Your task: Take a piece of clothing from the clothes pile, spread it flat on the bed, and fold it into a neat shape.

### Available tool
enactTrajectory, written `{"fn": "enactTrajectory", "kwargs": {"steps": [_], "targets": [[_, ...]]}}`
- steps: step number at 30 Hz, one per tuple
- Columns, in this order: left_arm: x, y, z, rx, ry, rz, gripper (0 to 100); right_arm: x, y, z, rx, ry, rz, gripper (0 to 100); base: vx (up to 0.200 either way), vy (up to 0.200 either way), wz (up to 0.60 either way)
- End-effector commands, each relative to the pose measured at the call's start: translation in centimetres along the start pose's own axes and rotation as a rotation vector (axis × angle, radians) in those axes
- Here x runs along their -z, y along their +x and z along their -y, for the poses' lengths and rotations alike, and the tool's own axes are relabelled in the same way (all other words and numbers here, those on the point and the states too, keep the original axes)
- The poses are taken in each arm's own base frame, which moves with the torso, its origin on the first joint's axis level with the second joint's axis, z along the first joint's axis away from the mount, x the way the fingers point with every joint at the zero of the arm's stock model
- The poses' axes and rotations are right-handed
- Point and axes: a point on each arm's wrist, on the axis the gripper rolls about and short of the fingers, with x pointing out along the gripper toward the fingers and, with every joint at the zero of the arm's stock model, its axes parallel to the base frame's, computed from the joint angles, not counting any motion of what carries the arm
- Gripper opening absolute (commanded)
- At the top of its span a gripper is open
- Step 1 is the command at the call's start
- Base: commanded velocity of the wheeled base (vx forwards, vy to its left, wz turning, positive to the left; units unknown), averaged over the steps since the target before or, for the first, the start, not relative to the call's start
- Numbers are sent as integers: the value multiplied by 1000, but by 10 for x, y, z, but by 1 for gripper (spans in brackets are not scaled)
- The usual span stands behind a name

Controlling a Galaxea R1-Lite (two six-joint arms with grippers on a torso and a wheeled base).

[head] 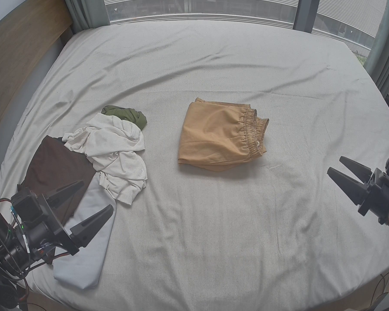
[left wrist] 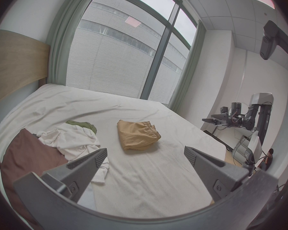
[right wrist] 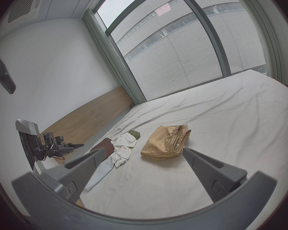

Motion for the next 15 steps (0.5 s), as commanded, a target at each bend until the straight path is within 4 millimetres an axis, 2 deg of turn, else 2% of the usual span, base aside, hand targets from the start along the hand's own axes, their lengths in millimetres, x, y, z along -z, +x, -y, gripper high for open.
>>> {"fn": "enactTrajectory", "kwargs": {"steps": [1, 2, 3, 7, 10, 15], "targets": [[-7, -24, 6, -31, -5, 27, 100, 0, -18, -8, -3, -12, 28, 100, 0, 0, 0], [-8, -25, 7, -31, -6, 26, 100, 2, -27, -11, -5, -15, 36, 100, 0, 0, 0], [-7, -37, 12, -36, -15, 5, 100, 2, -35, -15, -8, -22, 54, 100, 0, 0, 0], [-2, -54, 18, -48, -41, -51, 100, 2, -47, -19, 1, -35, 74, 100, 0, 0, 0], [6, -79, 28, -54, -75, -94, 100, 4, -66, -26, 18, -40, 79, 100, 0, 0, 0], [14, -105, 39, -52, -100, -87, 100, 11, -94, -39, 19, -36, 71, 100, 0, 0, 0]]}}
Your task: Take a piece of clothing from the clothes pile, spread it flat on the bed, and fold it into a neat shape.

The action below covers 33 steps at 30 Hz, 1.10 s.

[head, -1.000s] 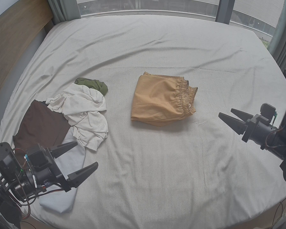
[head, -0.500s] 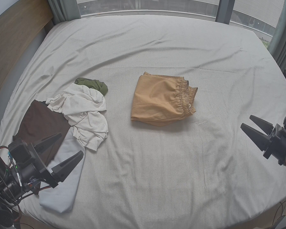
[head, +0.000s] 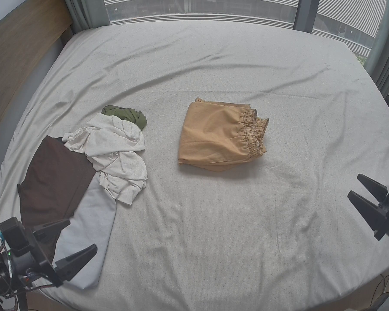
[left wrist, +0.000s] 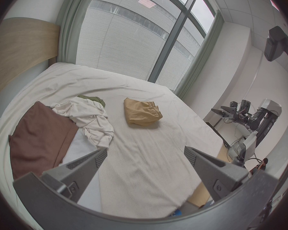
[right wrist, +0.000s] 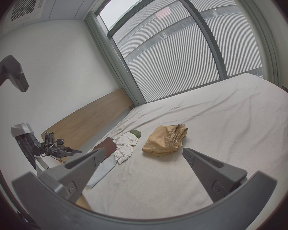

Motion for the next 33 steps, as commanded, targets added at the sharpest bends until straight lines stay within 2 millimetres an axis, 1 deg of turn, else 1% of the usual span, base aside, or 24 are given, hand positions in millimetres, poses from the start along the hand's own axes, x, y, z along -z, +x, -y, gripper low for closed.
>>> {"fn": "enactTrajectory", "kwargs": {"steps": [1, 4, 9, 11, 13, 16, 19, 22, 25, 26, 28, 31, 33], "targets": [[14, -47, 16, 12, 9, 107, 100, 5, -51, -22, -6, -31, 62, 100, 0, 0, 0], [17, -53, 18, 13, 12, 121, 100, 12, -62, -26, 1, -21, 42, 100, 0, 0, 0], [28, -68, 22, -6, 22, 157, 100, 22, -84, -33, 23, -30, 60, 100, 0, 0, 0], [31, -70, 22, -13, 22, 161, 100, 24, -87, -34, 27, -31, 62, 100, 0, 0, 0], [42, -79, 24, -21, 29, 184, 100, 28, -95, -37, 42, -39, 78, 100, 0, 0, 0], [51, -87, 26, -22, 40, 223, 100, 33, -101, -39, 49, -45, 89, 100, 0, 0, 0], [58, -91, 26, -84, 43, 246, 100, 41, -108, -41, 53, -44, 84, 100, 0, 0, 0], [61, -91, 26, -133, 46, 256, 100, 49, -115, -43, 56, -37, 69, 100, 0, 0, 0], [61, -91, 26, -159, 45, 261, 100, 50, -116, -43, 60, -33, 63, 100, 0, 0, 0], [60, -91, 25, -216, 44, 274, 100, 50, -116, -43, 64, -47, 64, 100, 0, 0, 0], [60, -91, 25, -259, 42, 281, 100, 51, -116, -43, 74, -69, 67, 100, 0, 0, 0], [61, -91, 24, -345, 42, 281, 100, 52, -116, -40, 177, -110, 80, 100, 0, 0, 0], [61, -91, 23, -398, 38, 288, 100, 58, -115, -37, 230, -125, 67, 100, 0, 0, 0]]}}
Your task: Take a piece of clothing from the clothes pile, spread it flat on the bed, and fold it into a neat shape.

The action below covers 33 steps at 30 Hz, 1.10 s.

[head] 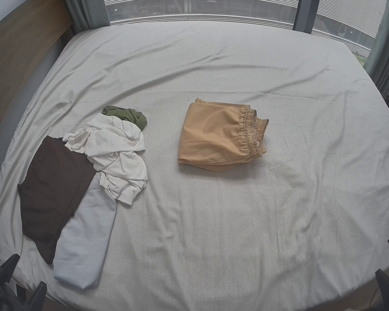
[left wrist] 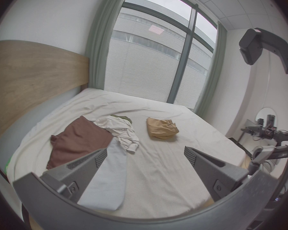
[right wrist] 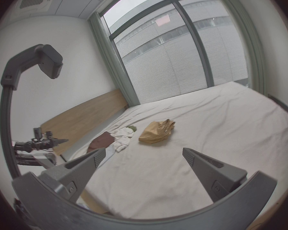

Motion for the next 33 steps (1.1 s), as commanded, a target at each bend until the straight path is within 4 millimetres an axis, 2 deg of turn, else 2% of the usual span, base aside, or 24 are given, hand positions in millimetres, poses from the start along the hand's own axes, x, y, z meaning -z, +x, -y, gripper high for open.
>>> {"fn": "enactTrajectory", "kwargs": {"steps": [1, 6, 12, 20, 33], "targets": [[5, 0, -1, -126, 18, 12, 100, 14, 0, 5, 97, -55, -17, 100, 0, 0, 0], [16, -7, 0, -225, 135, -8, 100, 19, -1, 8, 235, -128, -43, 100, 0, 0, 0], [20, -7, -1, -260, 133, -43, 100, 26, -2, 12, 354, -114, -114, 100, 0, 0, 0], [20, -7, -1, -259, 137, -37, 100, 26, -2, 13, 382, -113, -112, 100, 0, 0, 0], [20, -7, -1, -271, 117, -29, 100, 26, -3, 15, 526, -141, -107, 100, 0, 0, 0]]}}
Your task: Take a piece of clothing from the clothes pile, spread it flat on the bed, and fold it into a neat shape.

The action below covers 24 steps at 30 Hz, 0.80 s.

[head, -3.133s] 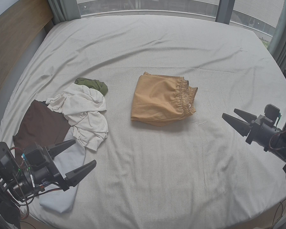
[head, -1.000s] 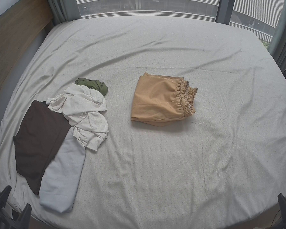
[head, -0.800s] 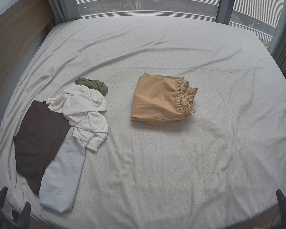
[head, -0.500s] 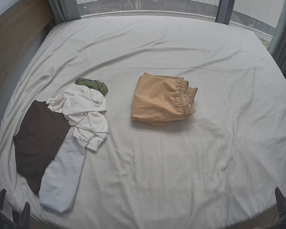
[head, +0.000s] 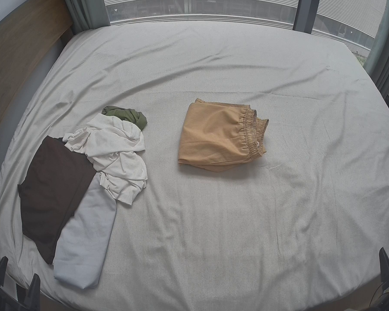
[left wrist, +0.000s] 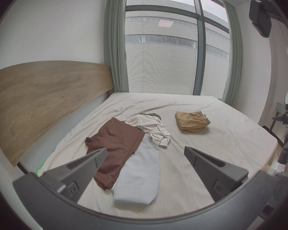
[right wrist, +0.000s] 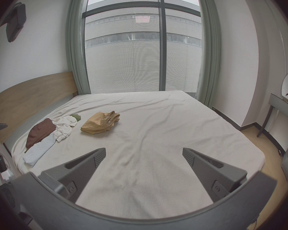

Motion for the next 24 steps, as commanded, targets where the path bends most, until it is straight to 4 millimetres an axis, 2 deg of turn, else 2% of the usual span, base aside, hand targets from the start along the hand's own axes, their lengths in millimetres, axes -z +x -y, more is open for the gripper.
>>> {"fn": "enactTrajectory", "kwargs": {"steps": [1, 5, 8, 10, 17, 24], "targets": [[5, 0, 0, -9, -1, -6, 100, 5, 2, 0, 13, -4, -27, 100, 0, 0, 0], [5, 0, 0, -15, 2, -6, 100, 5, 2, 0, 24, -11, -28, 100, 0, 0, 0], [5, 0, 0, -7, 3, -3, 100, 6, -3, -1, 127, -28, -9, 100, 0, 0, 0], [5, 0, 0, -6, 3, -3, 100, 7, -5, -1, 138, -37, 5, 100, 0, 0, 0], [5, 0, 0, 0, 23, -4, 100, 12, -6, -4, -38, 21, 12, 100, 0, 0, 0], [5, 0, 0, 14, 28, -6, 100, 14, -6, -4, -42, -18, -6, 100, 0, 0, 0]]}}
